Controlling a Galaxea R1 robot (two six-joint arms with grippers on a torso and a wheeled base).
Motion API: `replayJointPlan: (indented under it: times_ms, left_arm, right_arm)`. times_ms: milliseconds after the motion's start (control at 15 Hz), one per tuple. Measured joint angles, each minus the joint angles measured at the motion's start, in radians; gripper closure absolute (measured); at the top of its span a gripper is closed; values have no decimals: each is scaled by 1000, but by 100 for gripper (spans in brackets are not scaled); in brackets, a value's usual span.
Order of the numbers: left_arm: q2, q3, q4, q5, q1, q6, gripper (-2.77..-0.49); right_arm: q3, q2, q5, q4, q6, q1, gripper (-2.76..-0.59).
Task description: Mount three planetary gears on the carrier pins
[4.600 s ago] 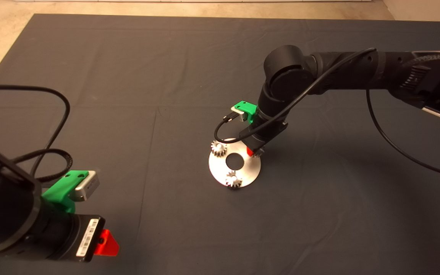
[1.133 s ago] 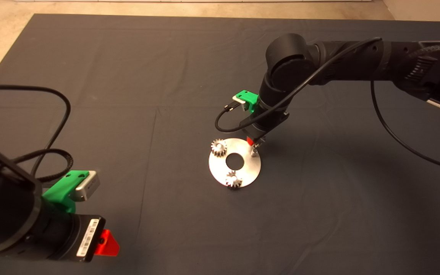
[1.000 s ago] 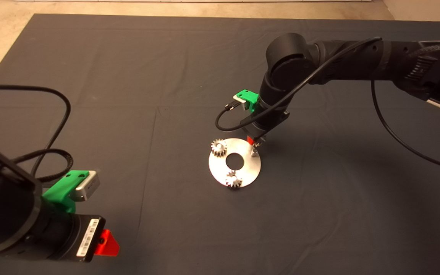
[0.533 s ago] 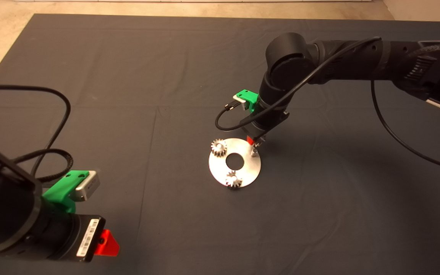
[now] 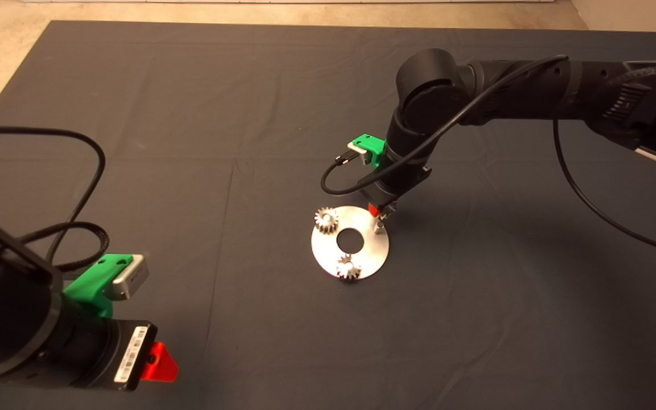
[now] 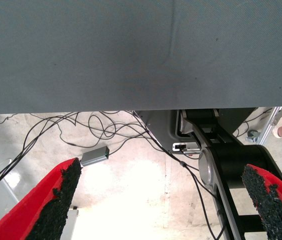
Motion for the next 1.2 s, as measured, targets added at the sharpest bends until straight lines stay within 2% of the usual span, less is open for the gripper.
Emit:
replayJointPlan:
  times_ms: [467, 867, 1200]
  left_arm:
    - [0, 0, 0, 0, 0, 0, -233]
    - [0, 0, 0, 0, 0, 0, -233]
    - [0, 0, 0, 0, 0, 0, -233]
  right_arm:
    - [0, 0, 0, 31, 0, -9, -108]
    - [0, 3, -1, 36, 0, -11, -108]
    - [0, 8, -1, 41, 0, -31, -108]
